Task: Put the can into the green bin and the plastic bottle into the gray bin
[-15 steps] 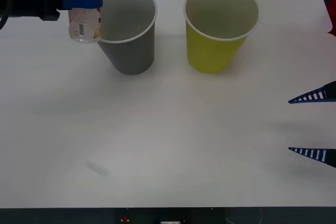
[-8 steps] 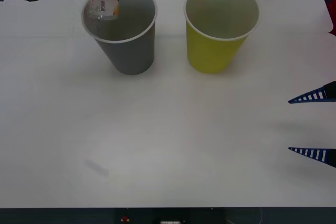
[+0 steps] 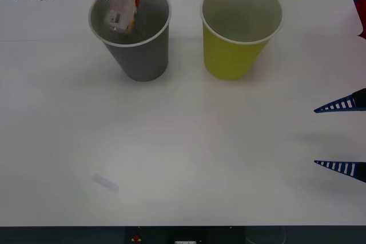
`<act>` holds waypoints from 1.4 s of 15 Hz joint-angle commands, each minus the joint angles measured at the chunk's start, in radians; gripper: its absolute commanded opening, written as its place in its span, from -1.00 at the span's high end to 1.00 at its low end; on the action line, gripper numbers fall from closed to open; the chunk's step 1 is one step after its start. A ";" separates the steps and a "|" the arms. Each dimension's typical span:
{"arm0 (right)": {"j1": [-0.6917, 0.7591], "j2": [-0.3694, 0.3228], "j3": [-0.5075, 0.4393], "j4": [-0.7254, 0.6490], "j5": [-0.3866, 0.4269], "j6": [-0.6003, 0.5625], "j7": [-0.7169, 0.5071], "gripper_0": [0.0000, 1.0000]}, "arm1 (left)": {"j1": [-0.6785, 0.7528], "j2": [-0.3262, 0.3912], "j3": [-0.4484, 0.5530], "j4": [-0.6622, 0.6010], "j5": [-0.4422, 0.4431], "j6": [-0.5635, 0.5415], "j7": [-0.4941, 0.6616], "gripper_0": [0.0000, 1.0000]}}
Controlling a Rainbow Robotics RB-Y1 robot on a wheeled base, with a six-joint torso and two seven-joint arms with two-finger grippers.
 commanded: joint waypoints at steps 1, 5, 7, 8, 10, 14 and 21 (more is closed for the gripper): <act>0.000 0.000 0.000 0.000 0.000 0.000 0.000 -1.00 | 0.000 0.003 0.000 -0.007 0.012 -0.005 -0.013 -1.00; 0.000 0.000 0.000 0.000 0.000 0.000 0.000 -1.00 | 0.002 0.049 0.005 -0.008 0.112 -0.051 -0.085 -1.00; 0.000 0.000 0.000 0.000 0.000 0.000 0.000 -1.00 | 0.026 0.084 0.015 -0.026 0.216 -0.053 -0.107 -1.00; 0.000 0.000 0.000 0.000 0.000 0.000 0.000 -1.00 | 0.063 0.094 0.048 -0.053 0.242 -0.053 -0.137 -1.00; 0.000 0.000 0.000 0.000 0.000 0.000 0.000 -1.00 | 0.171 0.129 0.134 -0.143 0.288 -0.053 -0.173 -1.00; 0.000 0.000 0.000 0.000 0.000 0.000 0.000 -1.00 | 0.448 0.193 0.331 -0.390 0.331 -0.053 -0.173 -1.00; 0.000 0.000 0.000 0.000 0.000 0.000 0.000 -1.00 | 0.984 0.259 0.677 -0.775 0.323 -0.057 -0.228 -1.00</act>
